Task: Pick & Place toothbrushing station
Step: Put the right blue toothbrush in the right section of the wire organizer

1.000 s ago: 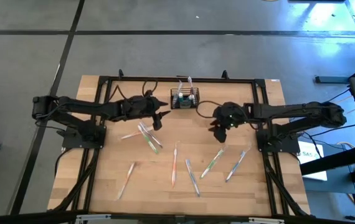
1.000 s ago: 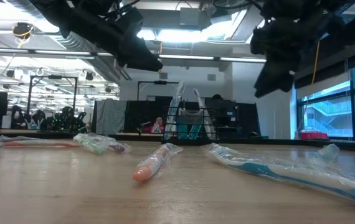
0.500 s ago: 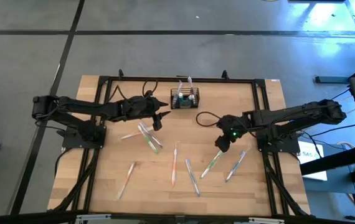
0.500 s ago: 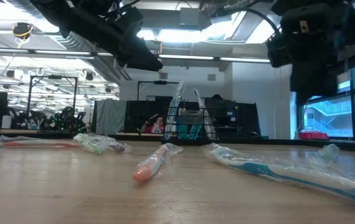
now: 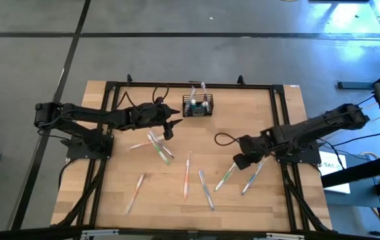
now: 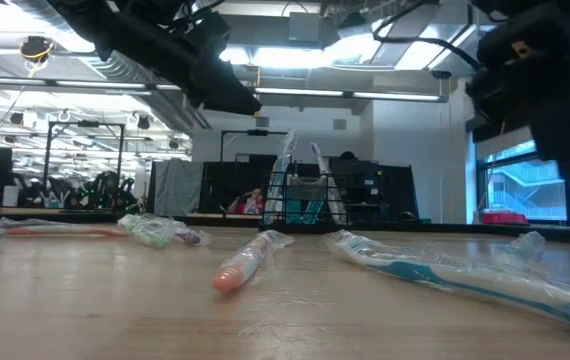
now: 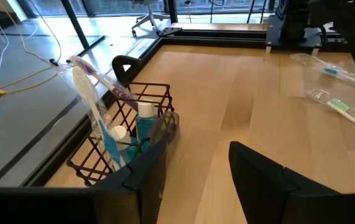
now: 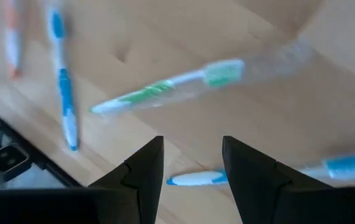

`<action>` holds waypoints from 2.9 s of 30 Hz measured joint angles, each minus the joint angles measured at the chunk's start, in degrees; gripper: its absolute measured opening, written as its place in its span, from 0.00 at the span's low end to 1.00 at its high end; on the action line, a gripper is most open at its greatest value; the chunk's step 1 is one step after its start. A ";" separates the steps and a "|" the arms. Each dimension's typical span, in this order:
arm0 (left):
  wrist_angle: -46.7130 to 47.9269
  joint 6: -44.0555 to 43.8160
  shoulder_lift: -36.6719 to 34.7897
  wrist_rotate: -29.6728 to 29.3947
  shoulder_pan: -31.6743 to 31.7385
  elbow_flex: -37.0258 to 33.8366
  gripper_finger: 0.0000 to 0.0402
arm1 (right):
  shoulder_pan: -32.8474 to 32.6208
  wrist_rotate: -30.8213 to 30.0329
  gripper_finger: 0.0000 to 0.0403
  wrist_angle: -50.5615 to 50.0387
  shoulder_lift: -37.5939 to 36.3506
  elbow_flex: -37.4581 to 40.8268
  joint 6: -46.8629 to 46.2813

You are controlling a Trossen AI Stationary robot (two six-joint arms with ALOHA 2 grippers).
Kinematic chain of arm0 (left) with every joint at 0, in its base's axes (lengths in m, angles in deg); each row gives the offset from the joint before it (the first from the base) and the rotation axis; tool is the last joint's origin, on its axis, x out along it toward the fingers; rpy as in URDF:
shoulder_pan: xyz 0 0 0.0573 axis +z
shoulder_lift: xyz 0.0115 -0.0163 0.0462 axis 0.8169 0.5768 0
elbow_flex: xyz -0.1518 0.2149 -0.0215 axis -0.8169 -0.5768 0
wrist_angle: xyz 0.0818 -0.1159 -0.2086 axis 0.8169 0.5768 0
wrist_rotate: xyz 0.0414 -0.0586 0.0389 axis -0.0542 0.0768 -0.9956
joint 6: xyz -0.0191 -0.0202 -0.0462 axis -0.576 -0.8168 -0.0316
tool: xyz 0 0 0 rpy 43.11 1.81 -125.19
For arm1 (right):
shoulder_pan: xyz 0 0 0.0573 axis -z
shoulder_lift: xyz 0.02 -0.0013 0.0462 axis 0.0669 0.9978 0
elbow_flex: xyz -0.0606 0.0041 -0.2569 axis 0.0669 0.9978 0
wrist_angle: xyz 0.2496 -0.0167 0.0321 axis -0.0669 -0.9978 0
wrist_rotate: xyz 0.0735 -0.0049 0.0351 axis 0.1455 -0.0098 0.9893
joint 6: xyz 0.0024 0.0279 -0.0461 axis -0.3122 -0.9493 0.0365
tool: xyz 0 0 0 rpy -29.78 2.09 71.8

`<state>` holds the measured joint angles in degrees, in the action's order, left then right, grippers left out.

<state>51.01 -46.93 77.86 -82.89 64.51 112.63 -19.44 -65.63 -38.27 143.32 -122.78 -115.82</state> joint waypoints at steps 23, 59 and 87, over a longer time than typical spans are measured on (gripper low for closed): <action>0.11 2.10 0.02 0.00 0.00 0.00 0.42 | -16.09 -10.42 0.41 -12.01 2.12 0.00 -34.14; 0.12 2.05 0.02 0.02 0.00 0.00 0.42 | -23.61 -15.63 0.41 -12.12 18.95 0.00 -53.24; 0.12 2.08 0.02 0.24 0.00 0.00 0.42 | -22.22 -17.31 0.09 -12.18 23.19 -0.24 -54.85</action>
<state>51.13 -44.85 77.89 -82.65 64.51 112.63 -41.66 -82.94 -50.45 166.51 -123.02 -170.68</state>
